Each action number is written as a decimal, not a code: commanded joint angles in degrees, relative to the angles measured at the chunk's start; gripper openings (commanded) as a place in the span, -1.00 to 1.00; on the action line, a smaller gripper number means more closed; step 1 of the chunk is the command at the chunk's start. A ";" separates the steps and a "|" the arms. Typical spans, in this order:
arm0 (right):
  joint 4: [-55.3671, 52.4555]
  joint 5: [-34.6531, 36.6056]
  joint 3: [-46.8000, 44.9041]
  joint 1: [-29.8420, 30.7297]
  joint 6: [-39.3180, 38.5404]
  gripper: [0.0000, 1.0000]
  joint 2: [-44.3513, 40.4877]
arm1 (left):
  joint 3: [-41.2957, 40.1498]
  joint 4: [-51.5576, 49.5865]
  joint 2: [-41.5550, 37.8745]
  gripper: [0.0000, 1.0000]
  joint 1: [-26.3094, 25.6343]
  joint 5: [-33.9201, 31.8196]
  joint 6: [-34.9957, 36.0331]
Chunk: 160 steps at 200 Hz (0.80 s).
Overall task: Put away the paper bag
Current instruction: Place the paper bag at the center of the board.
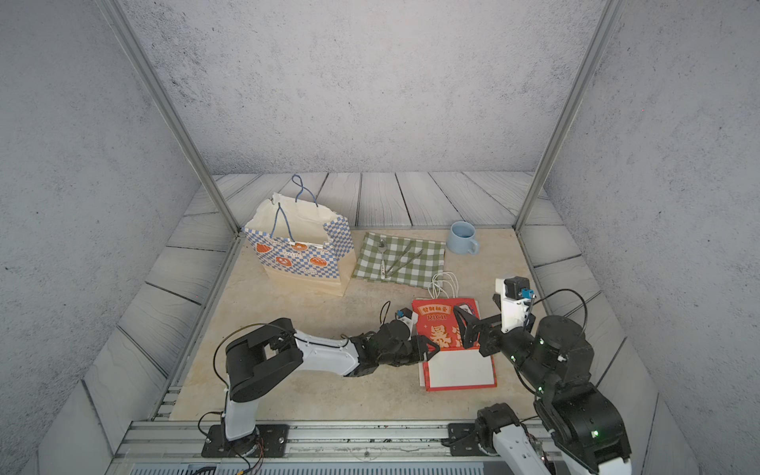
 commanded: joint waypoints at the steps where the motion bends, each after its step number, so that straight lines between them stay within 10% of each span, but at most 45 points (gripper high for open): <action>1: -0.61 -0.22 -0.59 0.28 0.33 0.98 -0.75 | -0.78 -4.32 -3.49 0.04 0.42 -3.55 1.60; 114: -1.11 -1.05 -0.74 0.30 -0.28 0.98 -0.76 | 2.80 -13.32 -3.33 -0.29 3.87 -3.99 9.00; 160: -3.09 1.09 -0.80 0.30 0.30 0.98 -0.37 | 2.25 -23.35 -7.08 -0.09 4.73 -13.71 6.39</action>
